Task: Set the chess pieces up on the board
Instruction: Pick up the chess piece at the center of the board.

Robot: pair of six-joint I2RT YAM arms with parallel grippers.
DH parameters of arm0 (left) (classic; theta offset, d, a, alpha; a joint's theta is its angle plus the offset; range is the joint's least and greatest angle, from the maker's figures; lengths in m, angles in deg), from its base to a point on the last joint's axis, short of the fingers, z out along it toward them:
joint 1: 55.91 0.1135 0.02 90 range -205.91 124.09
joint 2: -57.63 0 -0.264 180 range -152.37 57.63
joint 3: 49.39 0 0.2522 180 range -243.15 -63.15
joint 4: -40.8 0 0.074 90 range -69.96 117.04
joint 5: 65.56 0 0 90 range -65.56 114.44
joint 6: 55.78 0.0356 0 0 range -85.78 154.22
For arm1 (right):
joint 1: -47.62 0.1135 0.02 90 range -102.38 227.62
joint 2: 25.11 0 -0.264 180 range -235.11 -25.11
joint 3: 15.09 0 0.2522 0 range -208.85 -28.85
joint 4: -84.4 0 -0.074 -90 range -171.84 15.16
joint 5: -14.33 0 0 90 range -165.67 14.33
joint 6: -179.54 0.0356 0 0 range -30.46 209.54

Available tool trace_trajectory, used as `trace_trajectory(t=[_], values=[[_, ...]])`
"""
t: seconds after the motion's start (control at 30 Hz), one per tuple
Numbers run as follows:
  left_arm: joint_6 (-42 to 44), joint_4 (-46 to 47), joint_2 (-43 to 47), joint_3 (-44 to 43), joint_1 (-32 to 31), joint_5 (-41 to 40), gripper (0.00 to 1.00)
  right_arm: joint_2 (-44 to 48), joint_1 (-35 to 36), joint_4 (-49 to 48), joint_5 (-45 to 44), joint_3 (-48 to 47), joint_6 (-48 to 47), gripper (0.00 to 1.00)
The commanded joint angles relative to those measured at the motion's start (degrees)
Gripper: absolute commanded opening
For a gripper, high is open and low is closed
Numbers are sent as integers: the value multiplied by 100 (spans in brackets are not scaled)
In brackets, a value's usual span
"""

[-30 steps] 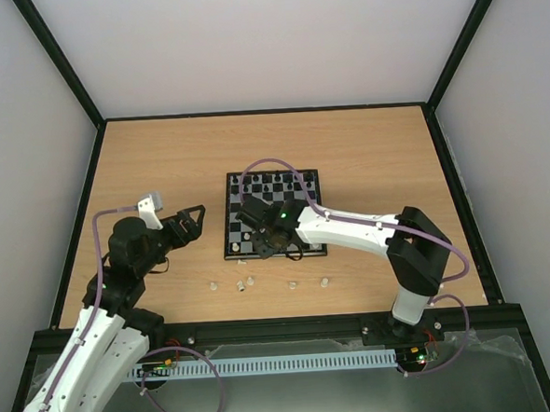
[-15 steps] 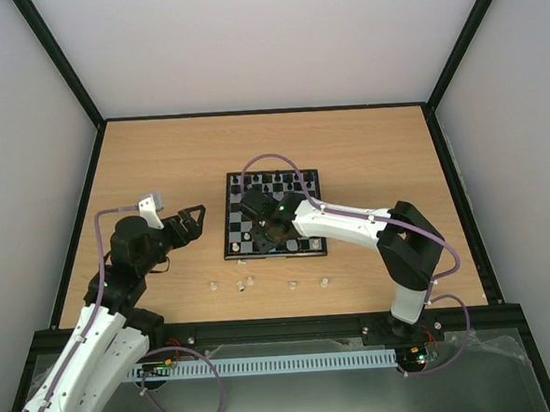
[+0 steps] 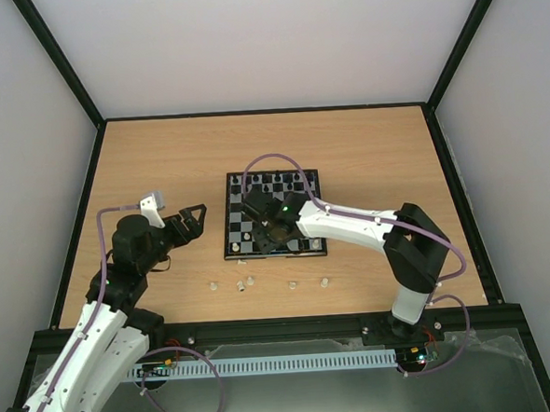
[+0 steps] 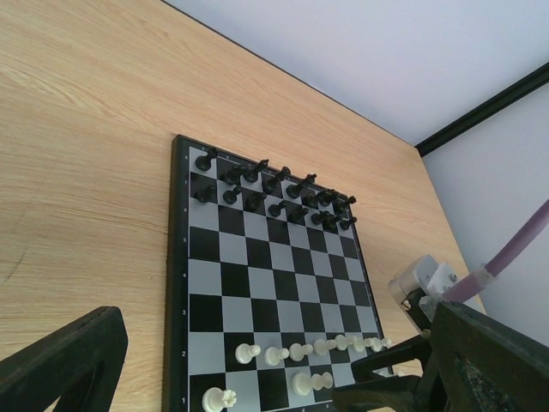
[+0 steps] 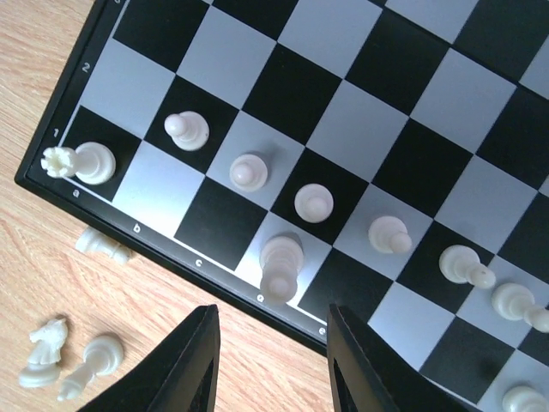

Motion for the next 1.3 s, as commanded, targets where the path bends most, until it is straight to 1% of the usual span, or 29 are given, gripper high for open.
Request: trace_trajectory(t=[0.0, 0.27, 0.43, 0.57, 0.67, 0.8, 0.9, 1.1, 1.27], values=[[85, 107, -3, 41, 38, -3, 99, 382, 52, 173, -5, 272, 15, 36], [98, 77, 7, 3, 63, 57, 100, 1311, 366, 460, -278, 1151, 484, 36], [73, 101, 44, 1, 56, 151, 99, 1946, 399, 904, -517, 1751, 1019, 36], [65, 142, 58, 42, 69, 214, 99, 2476, 404, 991, -564, 2304, 1500, 38], [69, 168, 35, 64, 68, 290, 100, 2771, 417, 1096, -649, 2475, 1725, 38], [57, 234, 49, 106, 66, 353, 100, 2792, 438, 1266, -738, 2201, 1837, 38], [45, 256, 32, 110, 64, 394, 100, 2602, 435, 1378, -831, 2100, 1840, 38], [81, 193, 100, 112, 64, 366, 100, 2718, 436, 1446, -719, 2460, 2061, 38], [46, 429, -10, 232, 66, 480, 99, 2876, 479, 1495, -599, 2720, 2316, 38]])
